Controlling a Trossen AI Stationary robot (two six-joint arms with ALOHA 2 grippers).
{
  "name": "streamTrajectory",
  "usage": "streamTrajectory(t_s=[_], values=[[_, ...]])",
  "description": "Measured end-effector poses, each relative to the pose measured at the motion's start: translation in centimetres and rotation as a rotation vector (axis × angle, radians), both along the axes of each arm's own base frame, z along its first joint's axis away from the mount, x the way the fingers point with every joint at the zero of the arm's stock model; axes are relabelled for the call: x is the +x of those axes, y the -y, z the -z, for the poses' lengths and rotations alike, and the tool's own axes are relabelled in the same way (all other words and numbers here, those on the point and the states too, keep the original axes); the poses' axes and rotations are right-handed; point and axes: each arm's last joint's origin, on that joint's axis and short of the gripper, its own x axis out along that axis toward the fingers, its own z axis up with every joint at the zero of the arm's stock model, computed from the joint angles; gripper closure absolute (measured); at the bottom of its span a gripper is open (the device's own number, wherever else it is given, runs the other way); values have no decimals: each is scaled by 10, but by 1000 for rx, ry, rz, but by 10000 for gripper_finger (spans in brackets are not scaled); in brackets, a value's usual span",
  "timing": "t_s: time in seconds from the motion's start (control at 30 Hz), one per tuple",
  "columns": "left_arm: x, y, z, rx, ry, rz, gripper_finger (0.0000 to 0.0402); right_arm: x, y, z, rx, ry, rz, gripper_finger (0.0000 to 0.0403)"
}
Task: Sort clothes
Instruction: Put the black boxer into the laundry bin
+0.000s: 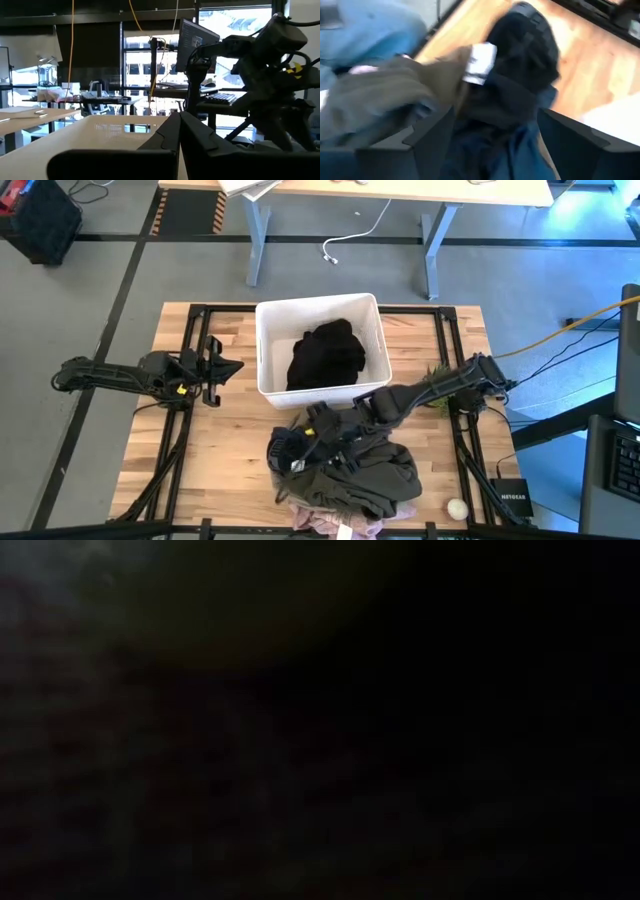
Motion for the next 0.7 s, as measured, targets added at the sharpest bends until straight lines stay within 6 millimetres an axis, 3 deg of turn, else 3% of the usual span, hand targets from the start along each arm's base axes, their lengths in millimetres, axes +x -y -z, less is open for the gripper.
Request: streamTrajectory(t_s=[0.2, 0.43, 0.57, 0.7], values=[[0, 0, 0, -16, 2, 5, 398, 11, -7, 4, 47, 54, -27, 103], [1, 0, 2, -47, -14, 15, 398, 25, -3, 34, -132, 16, 68, 136], [1, 0, 2, -56, -17, 17, 398, 25, -1, 40, -221, 12, 63, 204], [0, 0, 1, -59, -4, 18, 398, 20, 1, 30, -243, 37, 60, 330]])
